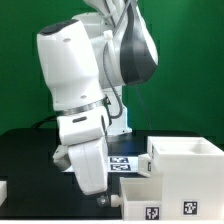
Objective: Assemble drawer
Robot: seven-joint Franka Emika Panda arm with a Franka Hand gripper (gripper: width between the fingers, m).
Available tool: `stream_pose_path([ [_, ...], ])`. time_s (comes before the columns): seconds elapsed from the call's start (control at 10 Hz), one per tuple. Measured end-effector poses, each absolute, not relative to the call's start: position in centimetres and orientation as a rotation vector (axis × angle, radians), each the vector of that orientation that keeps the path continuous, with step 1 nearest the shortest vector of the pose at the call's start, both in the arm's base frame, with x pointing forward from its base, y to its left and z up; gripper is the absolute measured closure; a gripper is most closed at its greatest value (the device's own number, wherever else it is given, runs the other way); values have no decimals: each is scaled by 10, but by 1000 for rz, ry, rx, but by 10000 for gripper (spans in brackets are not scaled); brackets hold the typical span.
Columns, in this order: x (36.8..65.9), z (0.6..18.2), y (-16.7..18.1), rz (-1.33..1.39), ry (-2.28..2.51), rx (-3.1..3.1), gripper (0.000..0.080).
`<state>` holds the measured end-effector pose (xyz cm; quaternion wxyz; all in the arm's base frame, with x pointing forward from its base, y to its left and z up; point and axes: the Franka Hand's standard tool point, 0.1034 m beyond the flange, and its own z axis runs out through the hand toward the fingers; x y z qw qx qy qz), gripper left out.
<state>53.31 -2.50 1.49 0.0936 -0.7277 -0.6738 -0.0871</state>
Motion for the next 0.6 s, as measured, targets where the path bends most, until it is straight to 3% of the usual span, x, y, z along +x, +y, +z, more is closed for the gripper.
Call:
stream_pose_path([
  [0.3,531,18,18,-297,-1951,-2191,151],
  [0.6,529,17,9,-277,-1927,-2200,151],
])
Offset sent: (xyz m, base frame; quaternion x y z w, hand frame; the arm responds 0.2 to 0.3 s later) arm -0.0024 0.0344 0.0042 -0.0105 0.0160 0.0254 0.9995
